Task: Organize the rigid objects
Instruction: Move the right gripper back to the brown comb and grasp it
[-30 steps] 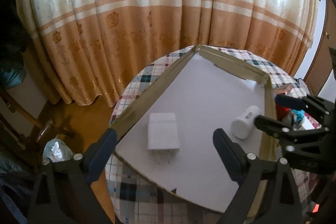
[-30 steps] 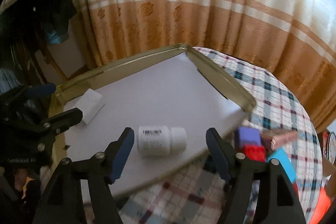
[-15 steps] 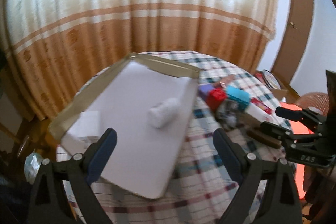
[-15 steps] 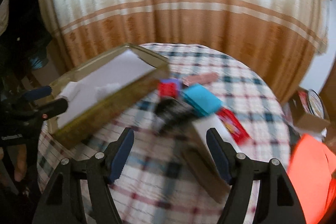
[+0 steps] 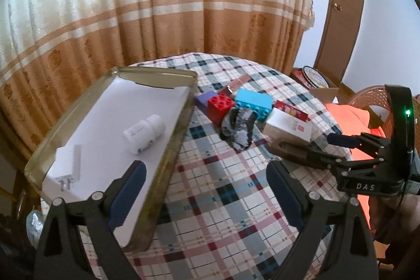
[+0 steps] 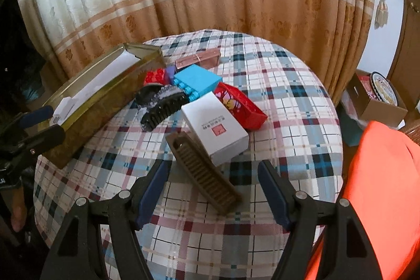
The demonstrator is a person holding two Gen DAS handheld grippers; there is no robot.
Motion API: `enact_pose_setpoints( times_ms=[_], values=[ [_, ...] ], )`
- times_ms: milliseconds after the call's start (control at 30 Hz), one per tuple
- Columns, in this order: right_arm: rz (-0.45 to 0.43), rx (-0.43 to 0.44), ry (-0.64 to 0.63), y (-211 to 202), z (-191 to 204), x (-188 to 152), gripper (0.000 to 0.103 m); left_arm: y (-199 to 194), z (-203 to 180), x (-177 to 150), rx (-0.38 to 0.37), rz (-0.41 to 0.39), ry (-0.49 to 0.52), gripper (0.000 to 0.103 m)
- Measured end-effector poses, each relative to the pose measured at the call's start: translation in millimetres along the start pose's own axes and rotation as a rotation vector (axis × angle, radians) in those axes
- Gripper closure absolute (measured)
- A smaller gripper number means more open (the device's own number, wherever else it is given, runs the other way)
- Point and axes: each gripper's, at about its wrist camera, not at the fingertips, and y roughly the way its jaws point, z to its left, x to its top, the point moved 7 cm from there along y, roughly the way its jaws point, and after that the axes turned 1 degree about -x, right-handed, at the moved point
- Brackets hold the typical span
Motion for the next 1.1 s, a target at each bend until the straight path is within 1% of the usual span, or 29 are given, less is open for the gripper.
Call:
enact_pose_setpoints(
  times_ms=[200,367,400,433,467,600,833,867,900,933,1000,1100],
  values=[
    [0.020,0.003,-0.033,9,5,1,0.030,16,-11,-2,-0.007,0.026,0.023,0.009],
    [0.049,-0.012,-0.049,20,6,-1,0.030,18,-11,-1,-0.012,0.022,0.025,0.008],
    [0.055,-0.015,-0.050,21,6,-3,0.033,18,-10,-1,-0.014,0.023,0.023,0.008],
    [0.060,-0.007,-0.054,23,8,-5,0.039,19,-10,-1,-0.014,0.022,0.023,0.008],
    [0.066,-0.004,-0.059,24,9,-6,0.042,20,-10,-1,-0.013,0.022,0.023,0.008],
    [0.064,0.010,-0.076,25,14,-6,0.050,25,-11,3,-0.022,0.022,0.017,0.008],
    [0.046,0.002,-0.112,25,18,-7,0.050,35,-23,6,-0.058,0.032,0.031,0.008],
    [0.039,0.005,-0.110,25,18,-7,0.052,36,-24,6,-0.058,0.035,0.034,0.008],
    [0.034,0.006,-0.108,24,18,-7,0.063,37,-25,6,-0.061,0.037,0.036,0.008],
    [0.026,0.016,-0.104,23,18,-7,0.069,38,-27,6,-0.068,0.043,0.037,0.008],
    [0.015,0.034,-0.088,22,18,-8,0.074,41,-28,6,-0.073,0.049,0.035,0.008],
    [-0.009,0.039,-0.059,21,16,-8,0.075,45,-31,6,-0.080,0.056,0.047,0.008]
  ],
)
